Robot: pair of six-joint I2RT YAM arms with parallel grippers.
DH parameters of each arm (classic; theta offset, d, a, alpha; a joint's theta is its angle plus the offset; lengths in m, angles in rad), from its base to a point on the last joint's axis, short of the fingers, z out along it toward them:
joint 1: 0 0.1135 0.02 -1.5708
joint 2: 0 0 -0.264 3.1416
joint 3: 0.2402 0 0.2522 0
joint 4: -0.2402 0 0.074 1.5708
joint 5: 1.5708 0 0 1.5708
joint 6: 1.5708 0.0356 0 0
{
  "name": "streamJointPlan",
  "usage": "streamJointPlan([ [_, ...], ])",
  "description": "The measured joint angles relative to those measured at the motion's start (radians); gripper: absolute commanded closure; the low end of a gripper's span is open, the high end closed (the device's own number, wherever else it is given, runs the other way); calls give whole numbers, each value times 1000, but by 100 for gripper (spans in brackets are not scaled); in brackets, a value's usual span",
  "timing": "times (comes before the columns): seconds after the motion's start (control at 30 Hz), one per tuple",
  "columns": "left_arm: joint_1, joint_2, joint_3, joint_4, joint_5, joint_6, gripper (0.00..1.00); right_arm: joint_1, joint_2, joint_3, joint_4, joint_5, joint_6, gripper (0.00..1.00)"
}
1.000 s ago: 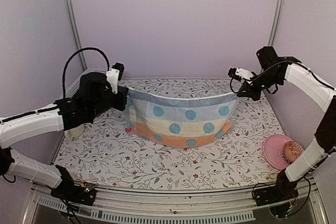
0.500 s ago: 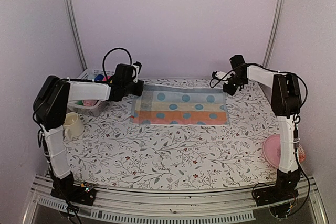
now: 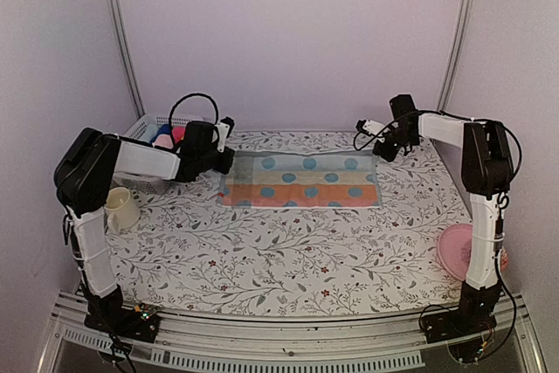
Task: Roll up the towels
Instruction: Fold the towel at the center of the board.
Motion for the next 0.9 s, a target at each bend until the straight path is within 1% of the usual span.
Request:
streamJointPlan([
  [0.33,9,-147,-108,26,106,25,100,-12,-281,-284,41,-108,-72,98],
  [0.53,9,-177,-165,-20,111,24,100,-13,-351,-403,48,-144,-126,98],
  [0.9,9,-231,-211,-108,111,20,100,-12,-384,-518,33,-161,-201,98],
])
